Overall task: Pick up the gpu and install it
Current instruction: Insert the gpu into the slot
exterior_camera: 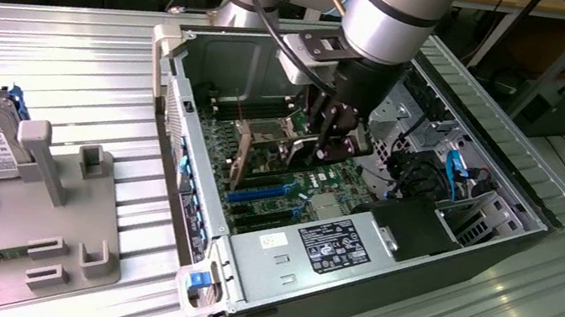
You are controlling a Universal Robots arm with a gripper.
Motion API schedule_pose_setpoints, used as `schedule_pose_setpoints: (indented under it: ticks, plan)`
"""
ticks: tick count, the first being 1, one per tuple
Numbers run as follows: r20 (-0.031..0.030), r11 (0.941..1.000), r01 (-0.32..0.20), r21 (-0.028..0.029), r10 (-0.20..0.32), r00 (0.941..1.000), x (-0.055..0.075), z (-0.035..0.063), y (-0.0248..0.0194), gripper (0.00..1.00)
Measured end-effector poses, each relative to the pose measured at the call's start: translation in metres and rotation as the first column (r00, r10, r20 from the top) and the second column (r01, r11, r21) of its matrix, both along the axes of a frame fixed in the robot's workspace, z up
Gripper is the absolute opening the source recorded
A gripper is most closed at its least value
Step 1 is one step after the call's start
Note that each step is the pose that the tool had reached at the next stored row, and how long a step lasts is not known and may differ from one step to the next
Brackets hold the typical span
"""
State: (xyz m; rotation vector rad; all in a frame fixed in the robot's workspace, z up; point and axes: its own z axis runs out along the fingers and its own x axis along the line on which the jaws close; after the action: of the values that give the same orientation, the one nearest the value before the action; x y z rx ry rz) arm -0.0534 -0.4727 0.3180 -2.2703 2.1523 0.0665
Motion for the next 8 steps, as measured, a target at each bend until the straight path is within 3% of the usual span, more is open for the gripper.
schedule_pose_setpoints:
  ticks: [8]
  plan:
    - [0.0000,1.0000,0.000,0.0000,0.000,1.0000,0.0000,-0.0036,0.0000,0.28]
